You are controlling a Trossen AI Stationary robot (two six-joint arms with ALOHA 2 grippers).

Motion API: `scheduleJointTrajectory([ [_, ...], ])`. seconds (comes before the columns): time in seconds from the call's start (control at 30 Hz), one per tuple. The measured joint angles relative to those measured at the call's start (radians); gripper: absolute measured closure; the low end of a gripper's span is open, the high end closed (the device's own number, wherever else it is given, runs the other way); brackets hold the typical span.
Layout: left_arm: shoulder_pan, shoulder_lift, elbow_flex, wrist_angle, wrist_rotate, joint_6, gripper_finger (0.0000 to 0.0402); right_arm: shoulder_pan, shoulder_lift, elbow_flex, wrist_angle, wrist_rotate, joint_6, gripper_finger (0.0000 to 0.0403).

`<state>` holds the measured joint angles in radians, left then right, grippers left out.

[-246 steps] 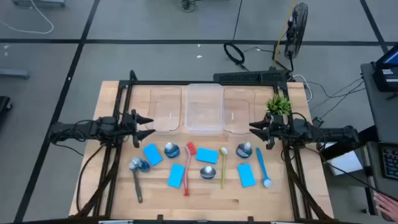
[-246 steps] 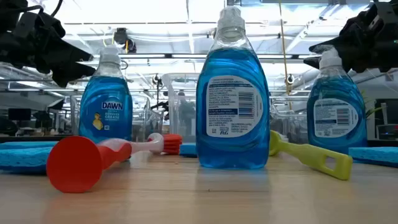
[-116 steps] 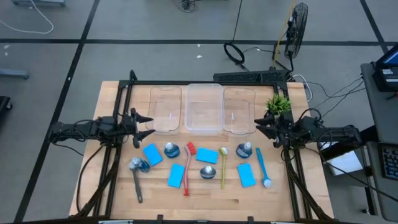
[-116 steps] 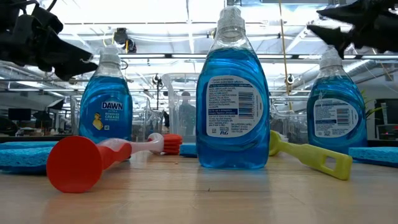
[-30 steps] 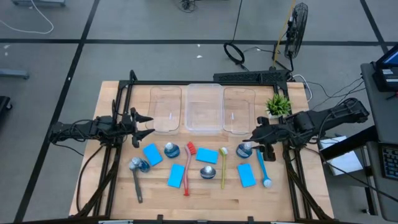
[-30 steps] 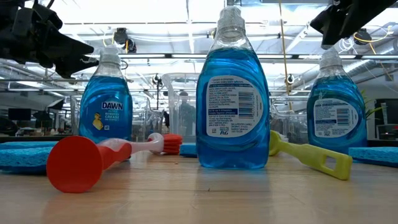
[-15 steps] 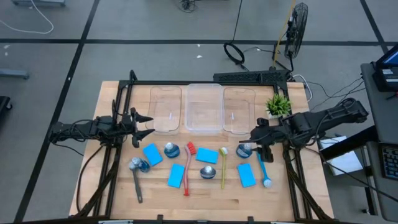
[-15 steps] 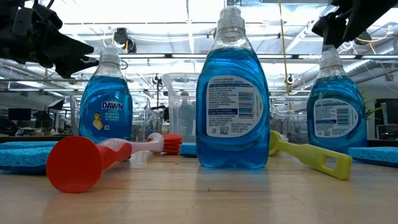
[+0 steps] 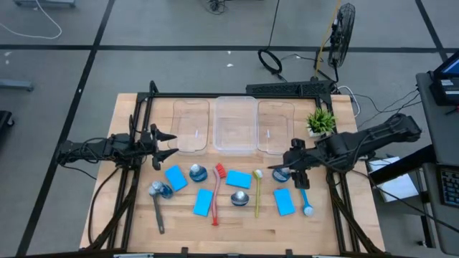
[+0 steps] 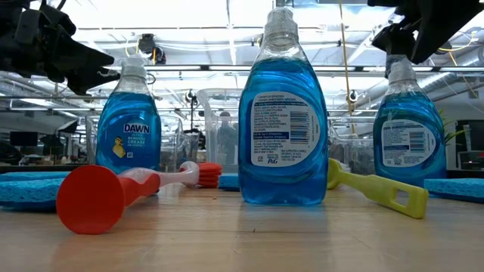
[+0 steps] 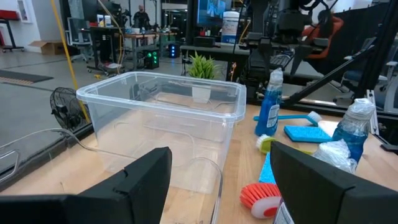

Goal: Pick & Place Kitchen Sink Supplies
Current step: Put the dishwashing liquid into the right transparent bin

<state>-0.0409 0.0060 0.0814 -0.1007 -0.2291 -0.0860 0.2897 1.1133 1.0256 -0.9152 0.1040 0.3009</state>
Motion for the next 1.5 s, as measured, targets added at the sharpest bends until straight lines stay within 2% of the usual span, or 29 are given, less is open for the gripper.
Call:
scheduleJointTrajectory([
  [0.6,0.0,0.0,0.0,0.0,0.0,0.0,0.0131,0.0,0.078,-0.001,0.012,0.004,0.001,0.0156],
  [1.13,0.0,0.0,0.0,0.0,0.001,0.0,0.013,0.0,0.077,-0.075,0.039,0.007,0.042,0.0242],
  [1.5,0.0,0.0,0.0,0.0,0.001,0.0,0.013,0.0,0.061,-0.078,0.071,0.004,0.031,0.0237],
])
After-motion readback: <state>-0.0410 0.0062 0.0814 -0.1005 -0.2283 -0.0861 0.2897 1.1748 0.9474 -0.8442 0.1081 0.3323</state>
